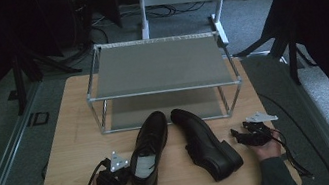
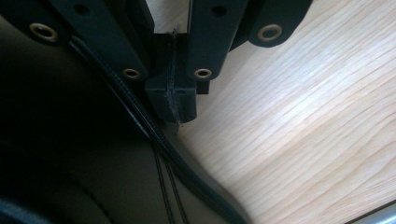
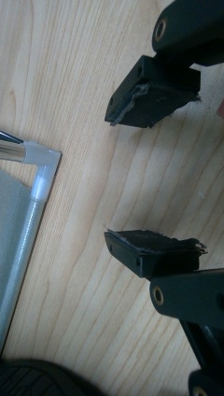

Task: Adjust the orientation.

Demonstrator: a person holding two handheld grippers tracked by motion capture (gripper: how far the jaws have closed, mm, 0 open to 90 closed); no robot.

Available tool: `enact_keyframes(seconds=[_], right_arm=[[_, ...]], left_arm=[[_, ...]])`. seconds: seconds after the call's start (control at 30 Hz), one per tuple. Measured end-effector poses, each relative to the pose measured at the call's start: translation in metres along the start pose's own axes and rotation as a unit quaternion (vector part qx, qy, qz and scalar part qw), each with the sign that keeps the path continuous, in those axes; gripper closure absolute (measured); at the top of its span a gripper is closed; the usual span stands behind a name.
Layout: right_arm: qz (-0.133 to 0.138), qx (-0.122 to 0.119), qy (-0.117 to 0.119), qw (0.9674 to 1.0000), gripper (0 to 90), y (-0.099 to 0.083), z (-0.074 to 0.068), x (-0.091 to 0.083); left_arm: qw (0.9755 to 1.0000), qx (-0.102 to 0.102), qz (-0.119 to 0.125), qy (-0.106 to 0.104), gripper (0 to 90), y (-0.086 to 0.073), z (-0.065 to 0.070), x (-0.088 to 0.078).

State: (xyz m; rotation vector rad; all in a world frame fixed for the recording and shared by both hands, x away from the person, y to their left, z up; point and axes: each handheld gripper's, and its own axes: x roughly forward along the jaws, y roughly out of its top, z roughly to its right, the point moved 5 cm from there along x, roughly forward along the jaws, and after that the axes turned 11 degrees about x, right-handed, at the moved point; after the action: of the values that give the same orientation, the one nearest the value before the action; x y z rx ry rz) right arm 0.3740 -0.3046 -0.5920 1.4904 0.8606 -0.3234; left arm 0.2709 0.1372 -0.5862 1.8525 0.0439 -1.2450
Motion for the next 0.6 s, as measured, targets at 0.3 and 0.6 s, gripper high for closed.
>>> enact_keyframes(seconds=[0.3,0.6], right_arm=[[0.000,-0.002,0.002,1.0000,36.2,0.000,0.000,0.000],[-0.001,-0.004,0.005,1.0000,36.1,0.000,0.000,0.001]], left_arm=[[0.9985,0.036,0.022,-0.035,89.9,0.012,0.028,0.008],[0.9956,0.063,0.042,-0.055,89.8,0.025,0.050,0.017]])
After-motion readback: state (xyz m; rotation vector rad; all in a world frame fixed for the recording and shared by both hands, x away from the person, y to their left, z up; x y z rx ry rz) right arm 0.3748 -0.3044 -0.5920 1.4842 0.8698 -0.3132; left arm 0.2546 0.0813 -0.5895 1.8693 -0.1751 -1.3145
